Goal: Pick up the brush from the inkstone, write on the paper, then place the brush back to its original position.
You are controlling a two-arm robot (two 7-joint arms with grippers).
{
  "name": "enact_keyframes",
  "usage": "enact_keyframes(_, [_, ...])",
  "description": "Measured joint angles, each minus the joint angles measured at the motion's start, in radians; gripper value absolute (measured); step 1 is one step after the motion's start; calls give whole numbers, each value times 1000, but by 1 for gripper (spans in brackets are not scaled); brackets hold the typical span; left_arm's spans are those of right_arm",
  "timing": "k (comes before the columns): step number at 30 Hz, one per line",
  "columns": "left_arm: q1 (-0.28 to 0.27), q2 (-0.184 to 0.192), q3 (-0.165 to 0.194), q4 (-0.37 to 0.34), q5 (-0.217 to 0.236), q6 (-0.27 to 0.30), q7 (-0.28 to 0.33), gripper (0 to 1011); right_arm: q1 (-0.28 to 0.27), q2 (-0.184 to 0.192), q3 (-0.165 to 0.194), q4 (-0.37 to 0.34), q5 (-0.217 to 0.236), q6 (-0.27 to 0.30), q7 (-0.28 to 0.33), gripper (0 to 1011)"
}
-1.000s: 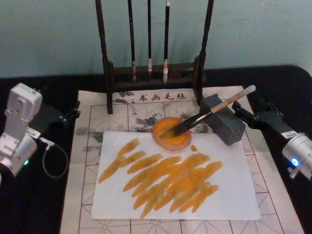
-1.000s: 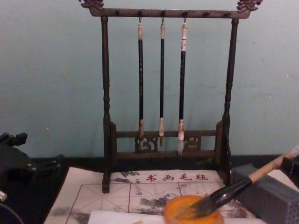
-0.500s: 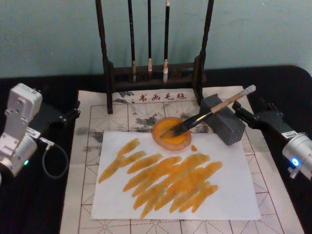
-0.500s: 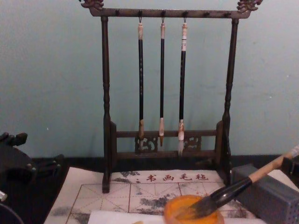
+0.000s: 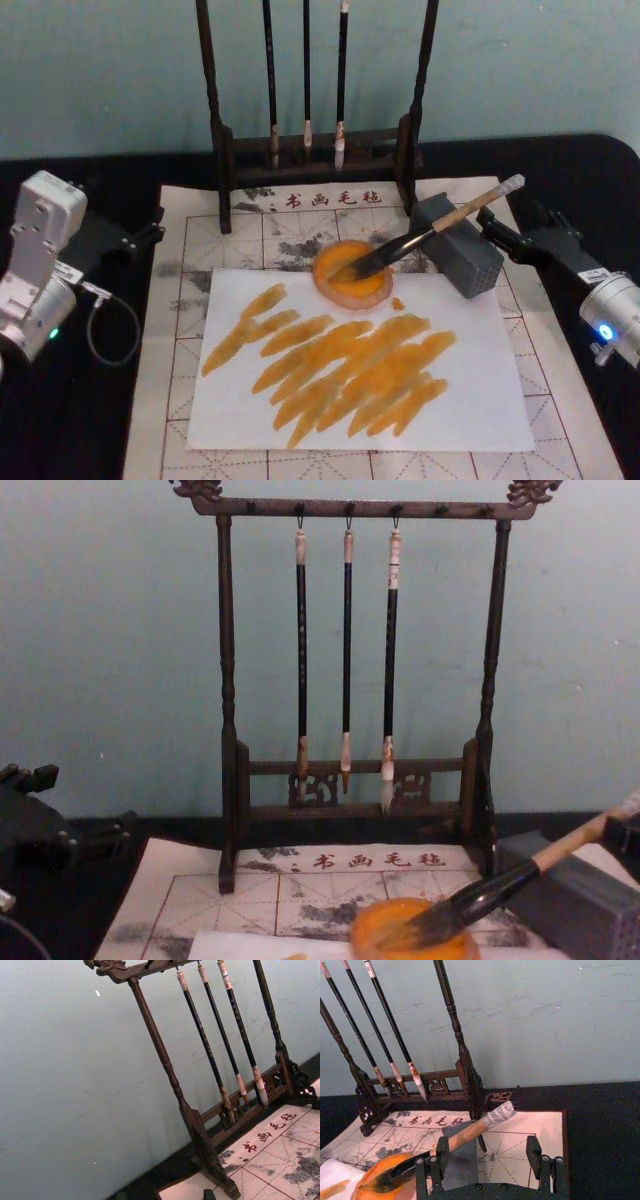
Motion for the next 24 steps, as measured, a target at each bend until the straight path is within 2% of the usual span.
enact_keyframes(24, [0, 0, 0, 0, 0, 0, 0, 1001, 0, 0, 0, 0, 1, 0, 0, 1003])
